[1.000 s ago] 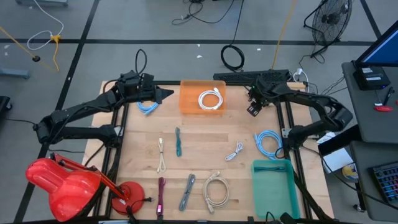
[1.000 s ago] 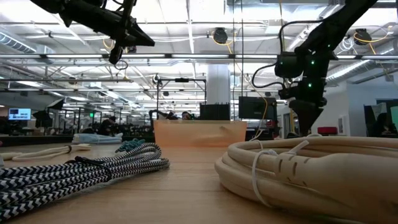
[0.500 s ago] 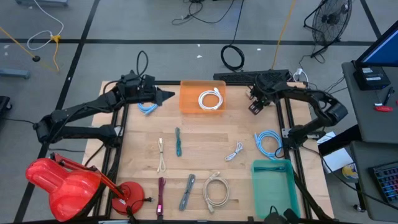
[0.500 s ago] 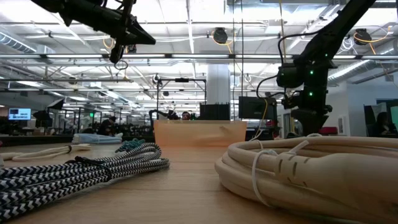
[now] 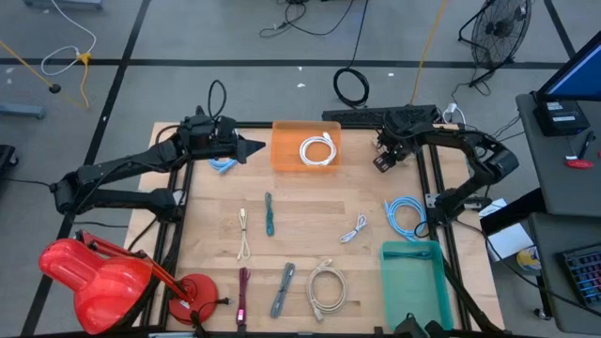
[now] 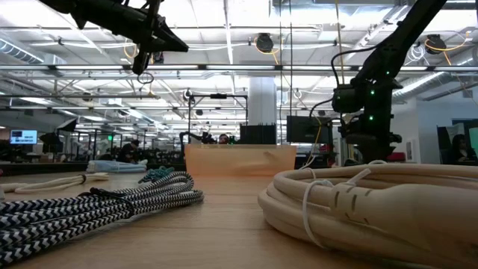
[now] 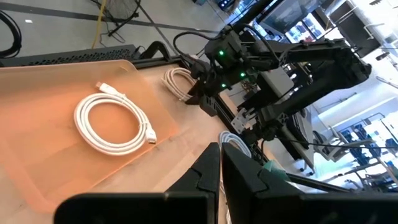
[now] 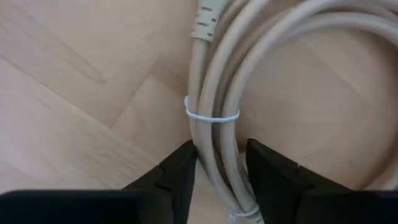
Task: Pick & Place USB Port
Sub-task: Put the large top brown charger cable into the orange bin
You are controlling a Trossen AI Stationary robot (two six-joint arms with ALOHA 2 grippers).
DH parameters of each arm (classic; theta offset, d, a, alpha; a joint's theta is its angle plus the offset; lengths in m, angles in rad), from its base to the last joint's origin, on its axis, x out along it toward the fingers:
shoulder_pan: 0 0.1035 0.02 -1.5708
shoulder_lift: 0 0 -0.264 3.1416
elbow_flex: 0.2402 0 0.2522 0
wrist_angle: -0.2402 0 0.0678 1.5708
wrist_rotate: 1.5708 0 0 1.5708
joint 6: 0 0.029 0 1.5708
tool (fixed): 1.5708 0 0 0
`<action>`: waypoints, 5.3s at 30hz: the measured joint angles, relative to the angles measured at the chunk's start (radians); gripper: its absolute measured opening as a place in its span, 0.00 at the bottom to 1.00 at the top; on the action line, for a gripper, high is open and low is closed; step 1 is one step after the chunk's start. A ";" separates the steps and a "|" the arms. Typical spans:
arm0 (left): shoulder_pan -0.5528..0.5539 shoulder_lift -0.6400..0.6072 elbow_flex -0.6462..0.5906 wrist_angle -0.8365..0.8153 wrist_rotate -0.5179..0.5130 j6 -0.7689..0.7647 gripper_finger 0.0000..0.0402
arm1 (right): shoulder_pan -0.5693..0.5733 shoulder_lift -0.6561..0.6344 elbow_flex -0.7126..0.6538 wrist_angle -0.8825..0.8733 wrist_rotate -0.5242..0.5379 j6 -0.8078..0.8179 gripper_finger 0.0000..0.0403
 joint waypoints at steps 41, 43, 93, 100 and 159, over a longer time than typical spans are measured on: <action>-0.001 0.000 0.000 0.006 -0.015 0.005 0.04 | 0.410 -0.278 0.456 0.069 -0.266 0.633 0.08; -0.001 0.000 0.000 0.006 0.007 0.011 0.04 | 0.439 -0.231 0.456 0.164 -0.265 0.687 0.08; 0.242 0.307 0.058 -0.025 0.736 -0.203 0.14 | 0.719 0.153 0.942 -0.361 -0.178 0.173 0.08; 0.208 0.416 0.298 -0.169 0.578 -0.052 0.15 | 0.750 0.161 0.943 -0.379 -0.096 0.174 0.08; 0.159 0.698 0.714 -0.084 0.818 -0.262 0.52 | 0.876 0.096 0.946 -0.188 0.315 0.267 0.07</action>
